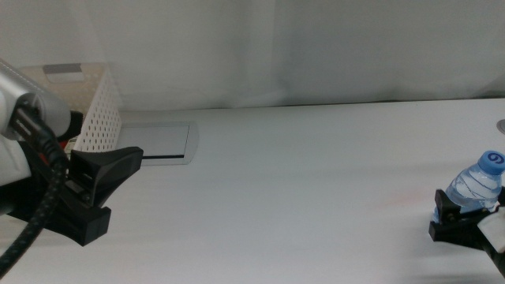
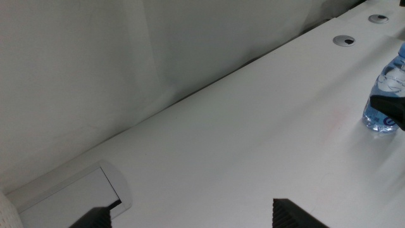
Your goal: Use arms to grab the bottles and put them into the dustbin to the left of the table.
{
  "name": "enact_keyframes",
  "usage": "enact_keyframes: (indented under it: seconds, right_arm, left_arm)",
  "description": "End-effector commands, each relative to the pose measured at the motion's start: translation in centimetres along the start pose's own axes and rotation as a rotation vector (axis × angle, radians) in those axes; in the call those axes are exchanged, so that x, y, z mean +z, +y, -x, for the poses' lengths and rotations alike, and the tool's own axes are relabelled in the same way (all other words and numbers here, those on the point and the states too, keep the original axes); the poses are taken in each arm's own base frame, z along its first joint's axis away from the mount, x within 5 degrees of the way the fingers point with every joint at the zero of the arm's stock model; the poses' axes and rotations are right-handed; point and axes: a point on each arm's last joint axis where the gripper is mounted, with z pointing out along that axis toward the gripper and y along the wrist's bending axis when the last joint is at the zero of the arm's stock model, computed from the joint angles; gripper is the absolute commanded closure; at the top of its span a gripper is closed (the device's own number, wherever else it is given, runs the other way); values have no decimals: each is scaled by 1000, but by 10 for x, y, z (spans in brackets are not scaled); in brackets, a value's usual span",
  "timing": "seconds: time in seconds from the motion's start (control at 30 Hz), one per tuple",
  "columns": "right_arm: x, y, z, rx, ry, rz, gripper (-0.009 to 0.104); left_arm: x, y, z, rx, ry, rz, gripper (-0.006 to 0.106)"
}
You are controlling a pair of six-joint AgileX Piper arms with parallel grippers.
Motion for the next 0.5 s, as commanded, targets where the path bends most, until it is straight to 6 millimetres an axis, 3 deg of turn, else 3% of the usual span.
enact_keyframes:
  seconds: [0.0, 0.47]
  right_arm:
    - [7, 4, 6, 4, -27, 11, 14]
    - [34, 12, 12, 46, 105, -4, 14]
  left_arm:
    - [0, -1, 0, -16, -10, -9, 32]
    - [0, -1, 0, -12, -10, -6, 32]
